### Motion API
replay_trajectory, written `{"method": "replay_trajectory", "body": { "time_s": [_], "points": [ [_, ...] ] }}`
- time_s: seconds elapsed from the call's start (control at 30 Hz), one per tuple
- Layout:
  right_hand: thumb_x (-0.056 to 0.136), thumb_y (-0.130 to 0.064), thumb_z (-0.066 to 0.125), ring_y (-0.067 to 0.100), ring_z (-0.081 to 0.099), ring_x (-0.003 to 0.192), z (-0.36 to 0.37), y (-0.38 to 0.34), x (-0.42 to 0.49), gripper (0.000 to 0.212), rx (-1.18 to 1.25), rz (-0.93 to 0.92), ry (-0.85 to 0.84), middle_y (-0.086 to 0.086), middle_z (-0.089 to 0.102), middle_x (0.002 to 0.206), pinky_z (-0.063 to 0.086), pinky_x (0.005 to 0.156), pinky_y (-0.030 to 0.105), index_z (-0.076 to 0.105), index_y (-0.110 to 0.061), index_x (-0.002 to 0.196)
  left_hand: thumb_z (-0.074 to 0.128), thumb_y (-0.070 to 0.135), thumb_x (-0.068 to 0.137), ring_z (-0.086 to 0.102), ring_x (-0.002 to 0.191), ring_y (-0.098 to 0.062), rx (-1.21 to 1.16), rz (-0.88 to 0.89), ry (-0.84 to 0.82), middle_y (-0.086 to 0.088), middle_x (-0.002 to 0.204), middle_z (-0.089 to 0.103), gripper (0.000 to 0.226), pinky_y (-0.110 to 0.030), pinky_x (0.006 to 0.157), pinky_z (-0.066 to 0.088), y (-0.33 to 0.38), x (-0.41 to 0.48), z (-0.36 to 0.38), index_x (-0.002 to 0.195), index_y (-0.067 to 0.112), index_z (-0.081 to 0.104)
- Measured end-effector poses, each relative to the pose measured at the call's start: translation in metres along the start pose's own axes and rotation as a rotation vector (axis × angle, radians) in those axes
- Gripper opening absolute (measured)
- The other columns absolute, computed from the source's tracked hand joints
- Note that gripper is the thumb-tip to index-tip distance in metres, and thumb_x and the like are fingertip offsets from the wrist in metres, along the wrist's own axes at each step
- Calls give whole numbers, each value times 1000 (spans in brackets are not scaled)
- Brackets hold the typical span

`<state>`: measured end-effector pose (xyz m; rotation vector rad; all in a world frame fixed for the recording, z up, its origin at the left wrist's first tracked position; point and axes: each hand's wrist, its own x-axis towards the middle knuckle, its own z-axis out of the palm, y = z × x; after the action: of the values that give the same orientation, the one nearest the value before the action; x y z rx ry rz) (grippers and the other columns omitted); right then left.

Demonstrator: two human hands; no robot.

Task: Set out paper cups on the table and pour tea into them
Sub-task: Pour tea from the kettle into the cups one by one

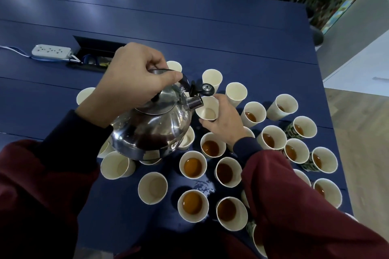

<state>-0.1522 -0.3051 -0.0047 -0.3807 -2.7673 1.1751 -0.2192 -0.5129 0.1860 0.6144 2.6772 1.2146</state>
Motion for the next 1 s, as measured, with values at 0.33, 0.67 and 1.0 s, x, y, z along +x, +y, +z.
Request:
{"method": "replay_trajectory", "body": {
  "time_s": [0.33, 0.67, 1.0],
  "points": [
    [75, -33, 82, 23, 57, 112, -2, -6, -5, 69, -73, -68, 55, 2, 61, 121, 50, 87, 39, 49, -21, 134, 79, 35, 82, 50, 54, -11, 170, 51, -3, -5, 60, 60, 28, -26, 58, 40, 9, 10, 15, 69, 12, 70],
    [73, -35, 84, 25, 58, 113, -6, -1, -8, 71, -62, -24, 64, 3, 60, 123, 51, 91, 44, 48, -19, 132, 79, 36, 82, 51, 54, -6, 205, 52, 9, 6, 56, 58, 27, -17, 54, 36, 15, 13, 25, 72, 12, 72],
    [73, -36, 85, 23, 56, 113, -11, 4, -3, 71, -90, -24, 38, 3, 56, 125, 48, 92, 37, 48, -19, 131, 78, 35, 82, 55, 61, -16, 241, 74, 24, -2, 58, 60, 29, -24, 60, 39, 18, 20, 27, 71, 9, 72]
  ]
}}
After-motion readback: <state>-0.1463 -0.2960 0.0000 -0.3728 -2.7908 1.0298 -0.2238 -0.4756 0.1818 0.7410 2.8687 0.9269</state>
